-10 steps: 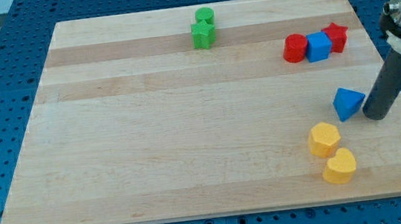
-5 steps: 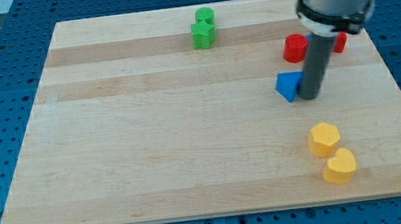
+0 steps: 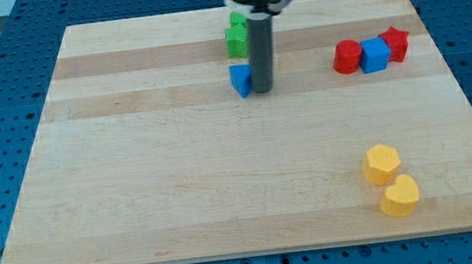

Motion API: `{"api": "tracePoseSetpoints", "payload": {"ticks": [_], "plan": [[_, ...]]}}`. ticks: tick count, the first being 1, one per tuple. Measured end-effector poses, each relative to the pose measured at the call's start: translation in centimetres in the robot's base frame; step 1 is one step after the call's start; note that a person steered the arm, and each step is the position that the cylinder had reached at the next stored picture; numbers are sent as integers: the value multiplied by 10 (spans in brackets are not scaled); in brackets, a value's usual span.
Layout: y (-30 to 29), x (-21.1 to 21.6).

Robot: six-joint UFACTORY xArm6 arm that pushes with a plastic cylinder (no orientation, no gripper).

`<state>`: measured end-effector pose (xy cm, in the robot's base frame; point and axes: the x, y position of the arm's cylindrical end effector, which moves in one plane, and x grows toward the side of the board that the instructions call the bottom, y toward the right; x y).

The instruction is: Move the blue traingle to center left

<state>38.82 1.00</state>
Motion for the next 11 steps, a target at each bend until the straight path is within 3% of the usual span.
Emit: {"api": "tracePoseSetpoints", "payload": {"ticks": [2, 4, 5, 6, 10, 11], "plan": [[-86, 0], [-4, 4], [8, -16], [-10, -52], [-116, -25], [-74, -38]]}}
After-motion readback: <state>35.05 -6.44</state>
